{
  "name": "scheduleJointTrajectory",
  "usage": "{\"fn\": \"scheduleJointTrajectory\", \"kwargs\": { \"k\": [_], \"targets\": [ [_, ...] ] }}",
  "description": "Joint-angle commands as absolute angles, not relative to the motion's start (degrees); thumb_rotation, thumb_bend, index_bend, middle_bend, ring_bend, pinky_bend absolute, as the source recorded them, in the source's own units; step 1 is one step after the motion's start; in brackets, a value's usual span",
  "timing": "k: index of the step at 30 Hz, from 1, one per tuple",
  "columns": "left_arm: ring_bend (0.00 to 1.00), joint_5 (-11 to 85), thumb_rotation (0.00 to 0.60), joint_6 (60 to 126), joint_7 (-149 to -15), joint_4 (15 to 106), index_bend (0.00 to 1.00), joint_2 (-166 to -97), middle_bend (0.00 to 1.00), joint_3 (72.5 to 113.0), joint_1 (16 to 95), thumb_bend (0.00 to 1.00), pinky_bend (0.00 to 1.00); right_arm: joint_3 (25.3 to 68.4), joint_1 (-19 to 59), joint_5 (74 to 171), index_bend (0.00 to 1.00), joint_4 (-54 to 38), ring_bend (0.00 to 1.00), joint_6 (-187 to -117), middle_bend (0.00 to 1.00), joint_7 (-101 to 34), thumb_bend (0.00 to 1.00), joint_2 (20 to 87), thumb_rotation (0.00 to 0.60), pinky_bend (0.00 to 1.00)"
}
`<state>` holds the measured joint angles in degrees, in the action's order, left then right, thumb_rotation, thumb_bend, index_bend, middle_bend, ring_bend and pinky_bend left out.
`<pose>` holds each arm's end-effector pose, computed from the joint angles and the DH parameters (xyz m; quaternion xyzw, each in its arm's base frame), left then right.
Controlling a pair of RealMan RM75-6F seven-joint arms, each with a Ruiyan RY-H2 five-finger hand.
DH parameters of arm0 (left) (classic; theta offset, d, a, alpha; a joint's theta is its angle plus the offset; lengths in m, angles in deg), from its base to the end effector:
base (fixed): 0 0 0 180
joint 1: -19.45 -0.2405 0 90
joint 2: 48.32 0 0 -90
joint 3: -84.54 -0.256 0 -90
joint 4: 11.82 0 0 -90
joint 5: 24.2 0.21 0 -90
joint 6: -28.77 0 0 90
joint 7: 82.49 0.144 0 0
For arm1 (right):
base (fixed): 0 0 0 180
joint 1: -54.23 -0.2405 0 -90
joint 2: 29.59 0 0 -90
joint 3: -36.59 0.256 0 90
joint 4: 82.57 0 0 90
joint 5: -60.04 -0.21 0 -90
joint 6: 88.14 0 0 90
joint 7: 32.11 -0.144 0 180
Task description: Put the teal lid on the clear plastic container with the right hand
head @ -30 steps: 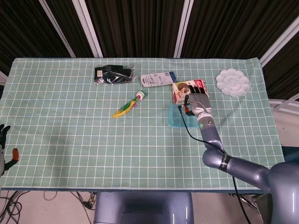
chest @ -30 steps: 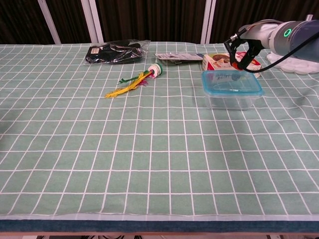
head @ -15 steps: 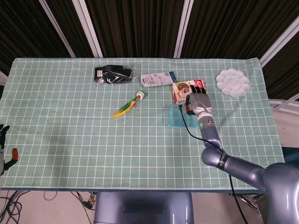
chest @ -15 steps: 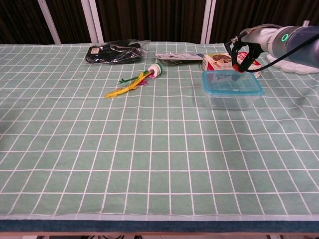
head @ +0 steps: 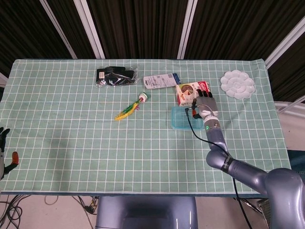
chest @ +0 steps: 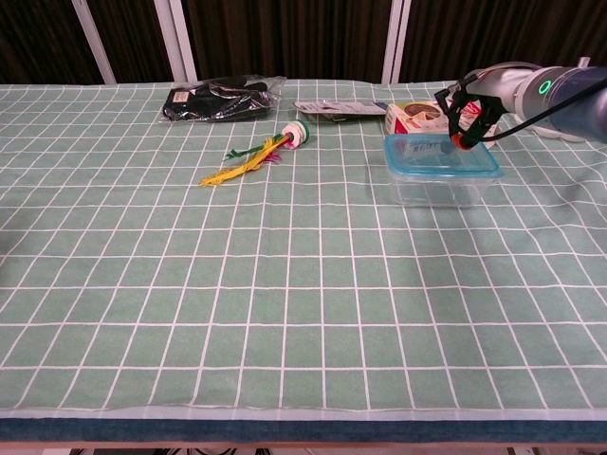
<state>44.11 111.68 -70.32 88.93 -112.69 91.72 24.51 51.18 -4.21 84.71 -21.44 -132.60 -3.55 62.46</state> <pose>-0.3169 0.1896 0.1613 -0.5158 -0.4404 -0.3207 0.6612 -0.1669 -0.4601 0.0116 0.6368 -0.4770 0.2787 0.5379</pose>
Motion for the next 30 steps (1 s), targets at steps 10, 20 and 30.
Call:
{"fn": "scheduleJointTrajectory", "kwargs": {
  "k": [10, 20, 30],
  "targets": [
    [0.0, 44.2, 0.6, 111.8, -70.2, 88.9, 0.07, -112.7, 0.0, 91.7, 24.5, 0.52, 0.0, 49.7, -3.5, 83.6, 0.6, -22.0, 0.0, -130.6, 0.07, -1.3, 0.51, 62.1, 0.6, 0.0],
    [0.0, 44.1, 0.6, 111.8, -70.2, 89.0, 0.07, -112.7, 0.0, 91.7, 24.5, 0.52, 0.0, 48.5, -3.7, 81.3, 0.6, -20.6, 0.0, -129.4, 0.07, 1.0, 0.51, 61.7, 0.6, 0.0],
    [0.0, 44.2, 0.6, 111.6, -70.3, 89.0, 0.07, -112.6, 0.0, 91.6, 24.6, 0.52, 0.0, 51.4, -3.0, 86.0, 0.61, -15.7, 0.0, -135.1, 0.07, -2.4, 0.51, 59.8, 0.6, 0.0]
  ]
}}
